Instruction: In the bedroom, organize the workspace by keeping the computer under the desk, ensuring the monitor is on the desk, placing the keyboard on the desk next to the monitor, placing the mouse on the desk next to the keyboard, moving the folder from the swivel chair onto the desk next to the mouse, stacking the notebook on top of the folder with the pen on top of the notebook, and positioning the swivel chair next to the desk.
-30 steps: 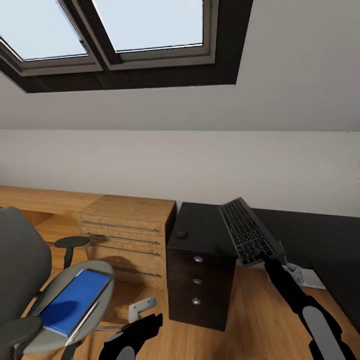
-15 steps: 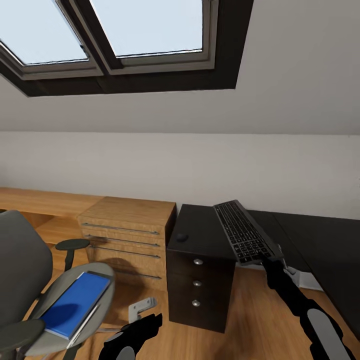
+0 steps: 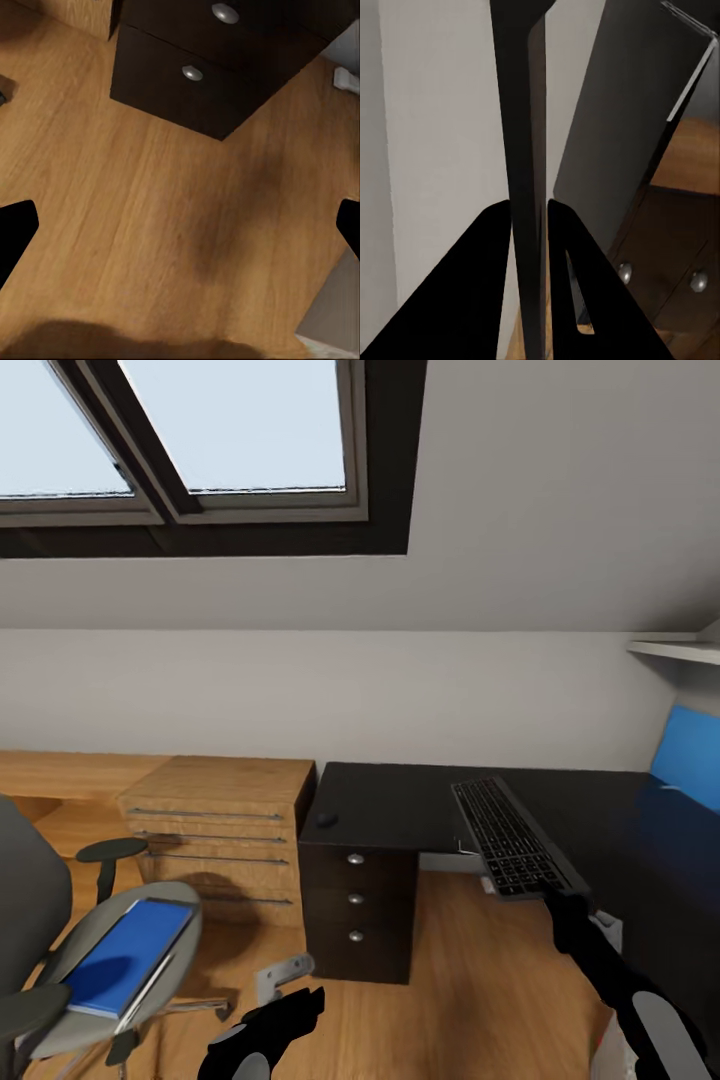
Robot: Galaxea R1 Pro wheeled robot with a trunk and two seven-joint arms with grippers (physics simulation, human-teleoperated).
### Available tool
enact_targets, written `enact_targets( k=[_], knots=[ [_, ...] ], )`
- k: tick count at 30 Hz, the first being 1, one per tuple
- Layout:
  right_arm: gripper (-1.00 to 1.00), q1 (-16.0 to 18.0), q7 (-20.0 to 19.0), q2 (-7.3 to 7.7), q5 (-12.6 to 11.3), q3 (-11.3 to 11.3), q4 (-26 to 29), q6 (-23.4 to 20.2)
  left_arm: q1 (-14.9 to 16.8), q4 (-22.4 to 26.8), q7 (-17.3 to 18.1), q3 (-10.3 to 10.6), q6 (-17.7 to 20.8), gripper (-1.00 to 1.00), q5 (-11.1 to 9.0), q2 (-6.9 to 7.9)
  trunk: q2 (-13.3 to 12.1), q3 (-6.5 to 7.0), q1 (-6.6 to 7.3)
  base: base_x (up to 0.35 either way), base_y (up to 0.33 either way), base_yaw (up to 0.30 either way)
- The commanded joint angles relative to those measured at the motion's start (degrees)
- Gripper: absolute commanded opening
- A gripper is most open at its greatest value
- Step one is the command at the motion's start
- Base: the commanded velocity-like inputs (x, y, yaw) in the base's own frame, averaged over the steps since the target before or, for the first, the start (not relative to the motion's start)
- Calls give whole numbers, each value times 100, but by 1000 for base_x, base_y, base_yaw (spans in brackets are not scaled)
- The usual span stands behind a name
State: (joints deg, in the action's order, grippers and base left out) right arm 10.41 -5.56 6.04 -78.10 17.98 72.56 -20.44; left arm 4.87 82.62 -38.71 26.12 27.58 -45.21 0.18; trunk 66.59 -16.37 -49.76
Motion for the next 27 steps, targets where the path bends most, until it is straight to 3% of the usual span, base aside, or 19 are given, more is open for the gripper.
enact_targets(
  k=[1, 11, 27],
  knots=[
    [-100, 5, -25, 0, -43, 11, -4, -36, 5, 9, -49, 7, 10, 100, -38, 1, -36, 11, 26, -333, -158, -269],
    [-100, 5, -22, 5, -46, 9, -1, -46, 5, 9, -53, 7, 19, 100, -32, -1, -437, 187, 246, -324, -189, -232],
    [-100, 5, -25, 13, -50, 4, -200, -91, 5, 9, -32, 7, 19, 100, -23, 2, -1079, 474, 597, -318, -190, -10]
  ],
)
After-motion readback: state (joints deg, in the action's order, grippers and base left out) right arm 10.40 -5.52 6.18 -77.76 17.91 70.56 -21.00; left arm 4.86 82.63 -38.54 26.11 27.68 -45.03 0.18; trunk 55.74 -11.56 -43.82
